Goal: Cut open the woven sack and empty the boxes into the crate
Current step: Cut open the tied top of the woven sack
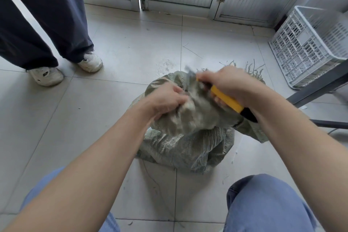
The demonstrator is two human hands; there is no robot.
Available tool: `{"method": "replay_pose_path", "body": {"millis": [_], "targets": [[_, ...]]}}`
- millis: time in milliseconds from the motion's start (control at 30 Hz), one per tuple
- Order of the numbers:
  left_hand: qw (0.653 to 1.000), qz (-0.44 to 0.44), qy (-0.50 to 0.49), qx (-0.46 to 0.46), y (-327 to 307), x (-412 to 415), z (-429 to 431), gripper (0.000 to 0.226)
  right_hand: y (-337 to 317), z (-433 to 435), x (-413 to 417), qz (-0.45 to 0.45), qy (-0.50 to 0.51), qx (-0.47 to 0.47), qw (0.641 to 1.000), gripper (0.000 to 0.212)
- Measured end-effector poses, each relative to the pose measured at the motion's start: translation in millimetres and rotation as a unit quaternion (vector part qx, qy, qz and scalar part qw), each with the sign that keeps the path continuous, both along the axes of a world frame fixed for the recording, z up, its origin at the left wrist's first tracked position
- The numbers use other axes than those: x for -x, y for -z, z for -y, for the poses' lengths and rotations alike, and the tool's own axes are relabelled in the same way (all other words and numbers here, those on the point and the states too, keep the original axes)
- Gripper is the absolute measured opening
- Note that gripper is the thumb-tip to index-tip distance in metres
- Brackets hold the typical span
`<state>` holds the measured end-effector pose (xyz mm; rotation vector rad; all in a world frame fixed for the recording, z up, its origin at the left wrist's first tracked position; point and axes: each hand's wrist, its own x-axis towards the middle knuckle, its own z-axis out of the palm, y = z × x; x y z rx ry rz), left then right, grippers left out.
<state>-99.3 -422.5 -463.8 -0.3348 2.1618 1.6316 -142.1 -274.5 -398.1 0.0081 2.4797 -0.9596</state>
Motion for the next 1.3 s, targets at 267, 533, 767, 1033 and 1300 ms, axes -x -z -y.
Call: {"method": "replay_pose_path", "body": {"millis": [267, 533, 767, 1033, 1300], "targets": [[0.998, 0.020, -0.059, 0.019, 23, -18, 9, 0.029, -17, 26, 22, -0.020, -0.055, -0.074, 0.996, 0.042], [0.995, 0.009, -0.096, -0.036, 7, -15, 36, 0.016, 4, -2, 6, -0.014, -0.033, -0.023, 0.999, 0.055], [0.991, -0.005, -0.129, -0.038, -5, -9, 47, 0.017, 20, -11, 7, -0.005, -0.064, -0.111, 0.992, 0.029], [0.993, -0.073, -0.090, 0.038, -10, -12, 36, 0.046, 4, -14, 10, 0.031, -0.045, 0.031, 0.998, 0.027], [0.939, -0.282, -0.049, 0.189, -5, -16, -6, 0.023, 1, -21, 6, 0.047, -0.011, 0.093, 0.995, 0.031]]}}
